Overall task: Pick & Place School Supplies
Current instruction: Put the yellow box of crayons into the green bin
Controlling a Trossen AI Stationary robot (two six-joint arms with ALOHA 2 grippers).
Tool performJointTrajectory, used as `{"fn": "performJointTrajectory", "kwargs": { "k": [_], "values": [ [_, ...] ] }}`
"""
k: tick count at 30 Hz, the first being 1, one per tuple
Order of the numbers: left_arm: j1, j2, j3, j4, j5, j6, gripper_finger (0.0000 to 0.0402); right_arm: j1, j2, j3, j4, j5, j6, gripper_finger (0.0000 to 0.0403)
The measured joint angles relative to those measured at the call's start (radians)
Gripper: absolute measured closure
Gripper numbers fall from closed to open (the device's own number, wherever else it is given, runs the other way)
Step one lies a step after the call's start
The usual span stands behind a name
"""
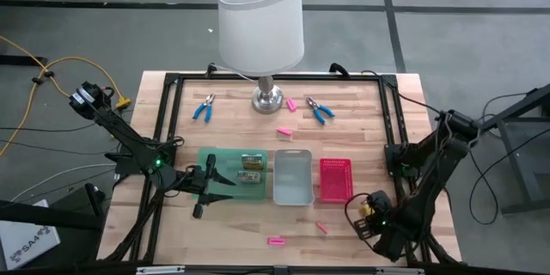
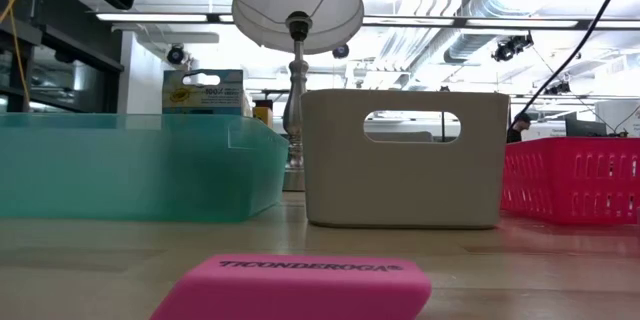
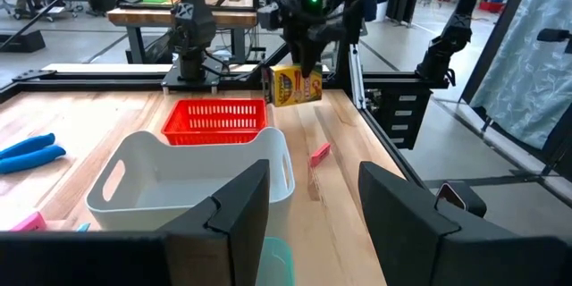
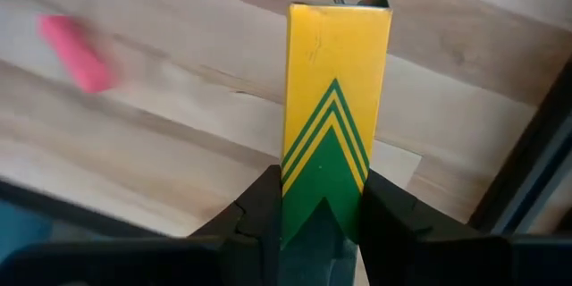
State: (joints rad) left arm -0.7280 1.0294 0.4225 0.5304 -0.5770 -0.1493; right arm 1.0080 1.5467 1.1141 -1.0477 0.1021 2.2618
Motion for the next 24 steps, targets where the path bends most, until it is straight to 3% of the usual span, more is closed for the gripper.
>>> {"fn": "performJointTrajectory", "kwargs": {
  "k": [8, 20, 24],
  "values": [
    [0.0, 0.0, 0.0, 0.0, 0.0, 0.0, 0.0232, 0.0, -0.081, 0.0, -0.018, 0.089, -0.104, 0.0303],
    [0.0, 0.0, 0.0, 0.001, 0.0, -0.012, 0.0232, 0.0, -0.179, 0.001, 0.032, 0.108, -0.249, 0.0303],
    [0.0, 0.0, 0.0, 0.001, 0.0, -0.013, 0.0232, 0.0, -0.203, 0.001, 0.046, 0.164, -0.307, 0.0303]
  ]
}}
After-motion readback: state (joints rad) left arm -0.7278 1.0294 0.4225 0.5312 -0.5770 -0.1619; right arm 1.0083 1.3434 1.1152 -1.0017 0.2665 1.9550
